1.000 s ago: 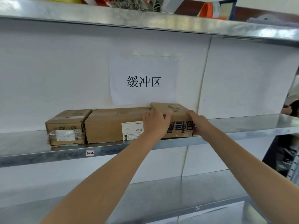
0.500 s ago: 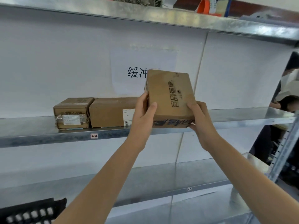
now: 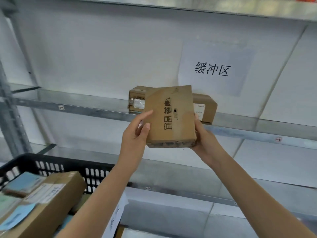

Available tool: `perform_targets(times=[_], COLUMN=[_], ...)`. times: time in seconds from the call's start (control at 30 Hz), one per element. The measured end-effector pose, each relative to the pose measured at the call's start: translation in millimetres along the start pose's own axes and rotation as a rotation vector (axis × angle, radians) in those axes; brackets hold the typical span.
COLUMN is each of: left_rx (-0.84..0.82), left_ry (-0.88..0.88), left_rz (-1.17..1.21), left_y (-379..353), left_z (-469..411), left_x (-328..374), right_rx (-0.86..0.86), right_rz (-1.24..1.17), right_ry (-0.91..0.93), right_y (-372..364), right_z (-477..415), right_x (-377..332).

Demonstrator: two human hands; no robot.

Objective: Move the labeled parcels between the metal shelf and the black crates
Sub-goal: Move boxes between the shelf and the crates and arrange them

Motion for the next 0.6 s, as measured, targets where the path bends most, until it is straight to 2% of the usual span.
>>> perform_targets(times=[0.2, 0.3, 0.37, 0.5, 0.6], left_rx=[0.154, 0.169, 0.158, 0.109, 0.102], left_ry=[0.075, 0.092, 0.082, 0.088, 0.118], left_rz=[-0.253, -0.149, -0.108, -0.104, -0.084], left_y=[54, 64, 70, 76, 79], left_z=[5, 14, 20, 29, 34], left_x=[13, 25, 32, 35, 30], right_rx=[-0.091, -0.326, -0.420, -0.476, -0.489], right_rz=[0.021, -0.096, -0.197, -0.251, -0.216], right_ry=[0.062, 0.066, 0.013, 0.013, -0.060], right_y=[-61, -81, -87, -99, -108], right_z=[-23, -27, -30, -30, -26], right_x=[16, 27, 37, 54, 60])
Point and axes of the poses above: each hand's wrist, its own z-axis away from the middle knuckle, its own y-axis out of the back of the hand, x = y × z, the point moved 1 cm from there along -z, towards the middle knuckle, and after that the axes turned 9 degrees about -x, right-handed, at the moved point
